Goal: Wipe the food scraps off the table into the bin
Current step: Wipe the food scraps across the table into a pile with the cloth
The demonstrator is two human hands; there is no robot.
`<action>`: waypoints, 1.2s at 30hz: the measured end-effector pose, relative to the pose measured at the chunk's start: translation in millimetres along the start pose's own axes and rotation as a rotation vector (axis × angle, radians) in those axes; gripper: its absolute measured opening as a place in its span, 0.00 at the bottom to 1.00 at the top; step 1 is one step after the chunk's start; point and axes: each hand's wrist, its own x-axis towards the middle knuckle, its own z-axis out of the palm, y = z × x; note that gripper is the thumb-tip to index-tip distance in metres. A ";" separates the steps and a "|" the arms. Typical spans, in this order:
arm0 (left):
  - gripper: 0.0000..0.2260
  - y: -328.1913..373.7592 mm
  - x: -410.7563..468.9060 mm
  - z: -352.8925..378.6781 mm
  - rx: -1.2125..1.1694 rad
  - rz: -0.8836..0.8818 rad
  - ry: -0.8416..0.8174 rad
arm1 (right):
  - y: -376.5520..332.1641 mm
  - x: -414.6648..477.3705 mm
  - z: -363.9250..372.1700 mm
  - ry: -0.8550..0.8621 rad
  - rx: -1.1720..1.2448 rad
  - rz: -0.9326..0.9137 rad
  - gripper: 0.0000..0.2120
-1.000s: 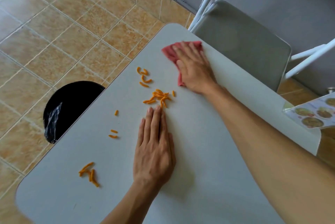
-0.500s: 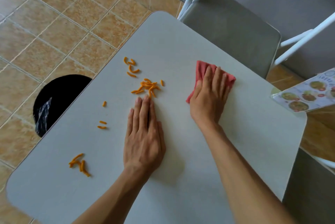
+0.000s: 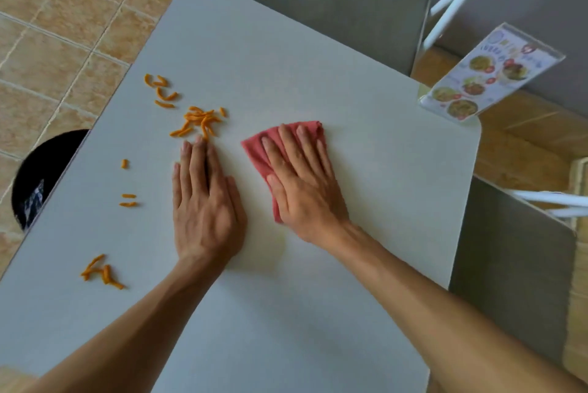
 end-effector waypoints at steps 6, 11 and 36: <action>0.25 1.8 0.8 2.1 0.012 0.012 0.009 | 99.1 -23.8 -20.6 0.070 -0.088 0.597 0.28; 0.25 4.8 -1.1 2.8 0.018 0.006 0.022 | 26.8 -54.7 -5.5 0.138 -0.045 0.700 0.26; 0.26 -65.6 -98.2 -31.6 0.034 0.066 -0.135 | -103.3 -35.4 25.0 0.061 0.051 0.063 0.25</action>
